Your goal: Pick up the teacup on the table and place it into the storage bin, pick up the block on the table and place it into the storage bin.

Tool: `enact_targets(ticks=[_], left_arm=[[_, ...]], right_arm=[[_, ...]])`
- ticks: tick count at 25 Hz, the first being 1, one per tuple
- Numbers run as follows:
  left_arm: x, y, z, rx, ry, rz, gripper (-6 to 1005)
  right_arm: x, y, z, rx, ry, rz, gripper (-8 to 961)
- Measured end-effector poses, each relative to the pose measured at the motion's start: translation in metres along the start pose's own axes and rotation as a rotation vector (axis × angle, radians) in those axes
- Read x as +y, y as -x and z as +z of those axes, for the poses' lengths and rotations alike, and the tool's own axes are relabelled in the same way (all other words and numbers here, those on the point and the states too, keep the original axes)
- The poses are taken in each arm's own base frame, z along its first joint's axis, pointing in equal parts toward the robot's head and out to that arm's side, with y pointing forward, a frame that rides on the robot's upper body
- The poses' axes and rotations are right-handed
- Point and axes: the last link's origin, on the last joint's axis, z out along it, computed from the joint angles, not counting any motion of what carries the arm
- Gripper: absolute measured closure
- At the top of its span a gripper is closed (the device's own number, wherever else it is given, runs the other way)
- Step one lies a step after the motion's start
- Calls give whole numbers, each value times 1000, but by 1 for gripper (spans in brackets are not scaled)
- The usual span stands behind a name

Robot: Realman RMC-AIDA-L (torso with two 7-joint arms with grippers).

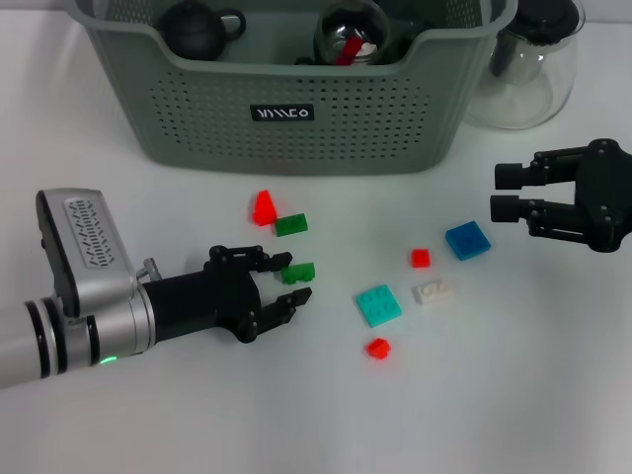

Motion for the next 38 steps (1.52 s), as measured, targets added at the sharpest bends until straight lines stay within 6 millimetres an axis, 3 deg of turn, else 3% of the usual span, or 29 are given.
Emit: enact_targets(ticks=[18, 27, 31, 38], left_arm=[[3, 4, 6, 3, -38, 58, 636], [3, 3, 4, 11, -41, 46, 823], [2, -4, -7, 73, -20, -3, 844], [-15, -27, -53, 153, 24, -162, 845]], right_arm=[[0, 0, 0, 1, 1, 0, 540], [0, 0, 0, 0, 3, 1, 540], [1, 0, -1, -2, 7, 0, 540], [0, 0, -1, -3, 4, 0, 541]])
